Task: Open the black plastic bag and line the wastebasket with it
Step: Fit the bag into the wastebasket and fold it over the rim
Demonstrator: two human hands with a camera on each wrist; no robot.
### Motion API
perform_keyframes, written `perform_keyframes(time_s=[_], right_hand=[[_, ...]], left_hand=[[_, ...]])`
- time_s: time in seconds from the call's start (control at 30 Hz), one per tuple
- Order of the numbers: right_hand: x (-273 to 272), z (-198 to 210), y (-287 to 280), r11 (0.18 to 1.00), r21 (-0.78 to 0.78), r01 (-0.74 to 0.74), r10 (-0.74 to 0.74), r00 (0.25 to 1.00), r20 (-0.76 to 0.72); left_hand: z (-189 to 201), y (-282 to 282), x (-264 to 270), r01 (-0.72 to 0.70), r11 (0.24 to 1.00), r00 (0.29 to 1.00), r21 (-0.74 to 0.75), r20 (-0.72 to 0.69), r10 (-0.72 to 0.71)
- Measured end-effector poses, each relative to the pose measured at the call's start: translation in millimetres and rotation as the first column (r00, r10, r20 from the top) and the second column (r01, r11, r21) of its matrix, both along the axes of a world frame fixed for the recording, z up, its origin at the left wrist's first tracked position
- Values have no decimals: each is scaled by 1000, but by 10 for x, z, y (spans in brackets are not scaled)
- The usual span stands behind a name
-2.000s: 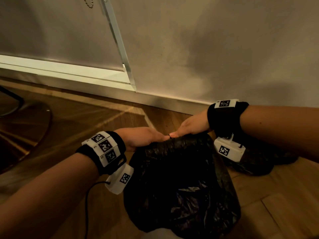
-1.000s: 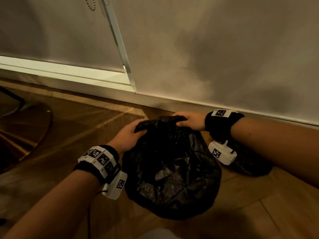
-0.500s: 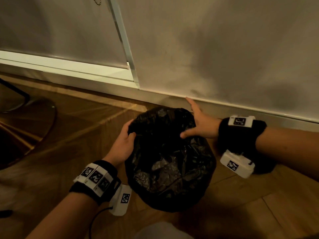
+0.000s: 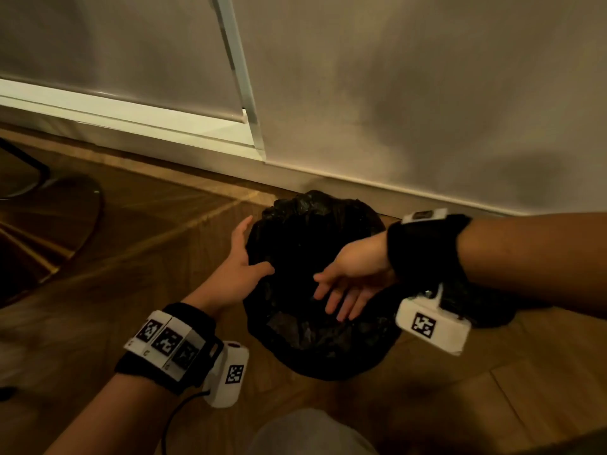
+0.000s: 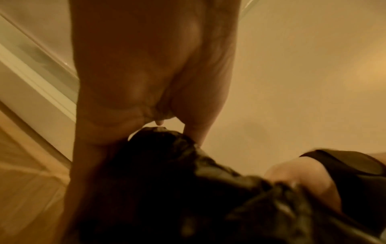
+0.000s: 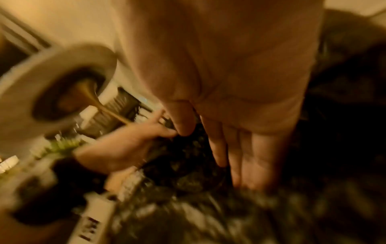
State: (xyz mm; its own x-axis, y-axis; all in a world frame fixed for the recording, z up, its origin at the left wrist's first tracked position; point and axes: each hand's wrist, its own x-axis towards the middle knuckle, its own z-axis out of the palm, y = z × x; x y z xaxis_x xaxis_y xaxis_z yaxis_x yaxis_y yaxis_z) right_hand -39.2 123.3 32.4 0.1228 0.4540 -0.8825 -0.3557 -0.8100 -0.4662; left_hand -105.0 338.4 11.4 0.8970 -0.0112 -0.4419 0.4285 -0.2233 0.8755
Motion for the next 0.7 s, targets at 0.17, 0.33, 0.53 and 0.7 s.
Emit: perform_keyframes(time_s=[0.17,0.33,0.53,0.7], right_hand=[[51,40,38,998,-41,-39,46,982,181],[-105,401,-326,563,-389,-729,745,244,621],[-212,-30,-436,215,-647,-732,919,-72,387],[-232,13,-501,96,-696,-712,910,-221,351]], left_hand=[[-17,49,-70,152,801,952,579,132,-276],[132,-403,-237,555,313,550,771,-57,-833],[28,-491,-229,664,-92,378,742,-439,-815],[80,-508,-269,664,-145,345,734,-472,-811]])
